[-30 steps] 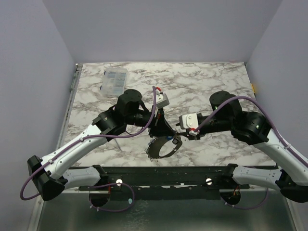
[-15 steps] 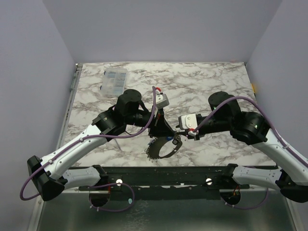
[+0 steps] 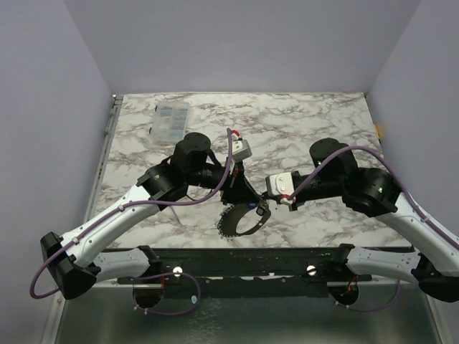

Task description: Put the keys on the keyring

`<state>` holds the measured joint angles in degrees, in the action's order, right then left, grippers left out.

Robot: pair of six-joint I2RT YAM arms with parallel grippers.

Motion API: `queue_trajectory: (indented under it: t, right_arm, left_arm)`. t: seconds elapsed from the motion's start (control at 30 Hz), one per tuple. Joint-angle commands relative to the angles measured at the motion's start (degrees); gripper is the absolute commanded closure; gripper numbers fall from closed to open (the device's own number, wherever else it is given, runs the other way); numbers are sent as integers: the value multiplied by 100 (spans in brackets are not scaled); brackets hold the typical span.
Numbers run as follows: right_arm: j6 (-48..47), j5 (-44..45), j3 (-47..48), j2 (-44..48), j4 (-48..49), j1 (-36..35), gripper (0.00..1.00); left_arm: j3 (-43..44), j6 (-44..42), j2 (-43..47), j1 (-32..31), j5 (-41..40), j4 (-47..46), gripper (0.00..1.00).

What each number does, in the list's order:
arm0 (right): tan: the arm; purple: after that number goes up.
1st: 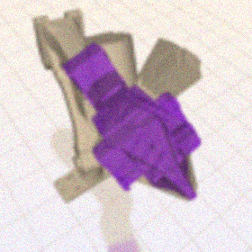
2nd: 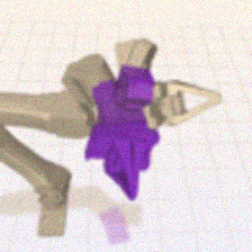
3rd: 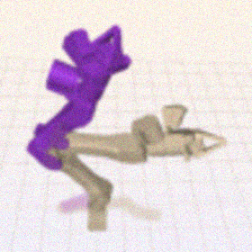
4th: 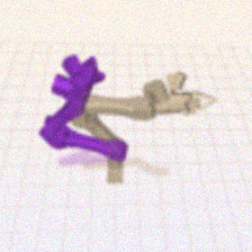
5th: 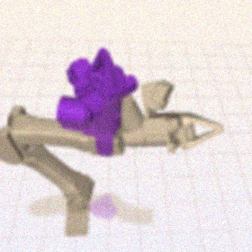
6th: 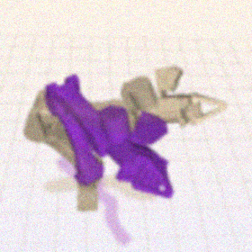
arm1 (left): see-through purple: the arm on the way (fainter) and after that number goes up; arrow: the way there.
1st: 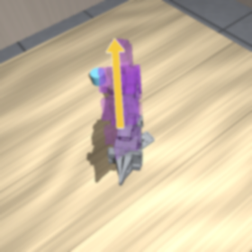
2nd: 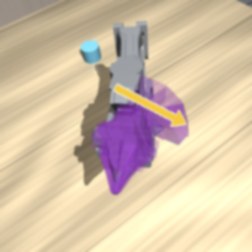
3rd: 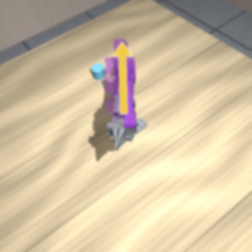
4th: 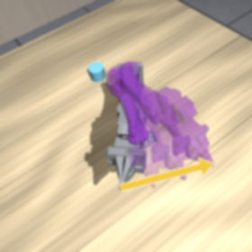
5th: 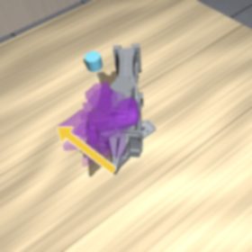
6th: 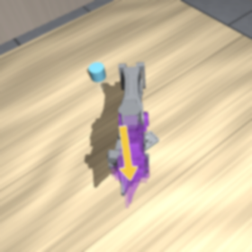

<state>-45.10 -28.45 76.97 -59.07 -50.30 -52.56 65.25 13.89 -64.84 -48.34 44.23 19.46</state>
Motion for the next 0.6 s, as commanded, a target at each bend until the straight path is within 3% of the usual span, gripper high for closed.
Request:
queue_trajectory:
  t: [0.0, 0.33, 0.57]
  right_arm:
    - [-80, 0, -141, 241, 377, -15, 100]
    - [284, -617, -823, 1225, 2209, -9, 100]
    - [329, -1025, -770, 1400, 2681, -13, 99]
  left_arm:
    - [299, -60, 120, -8, 240, -64, 100]
    - [552, -29, 172, -2, 848, -44, 100]
    - [518, 33, 217, -8, 1015, -44, 100]
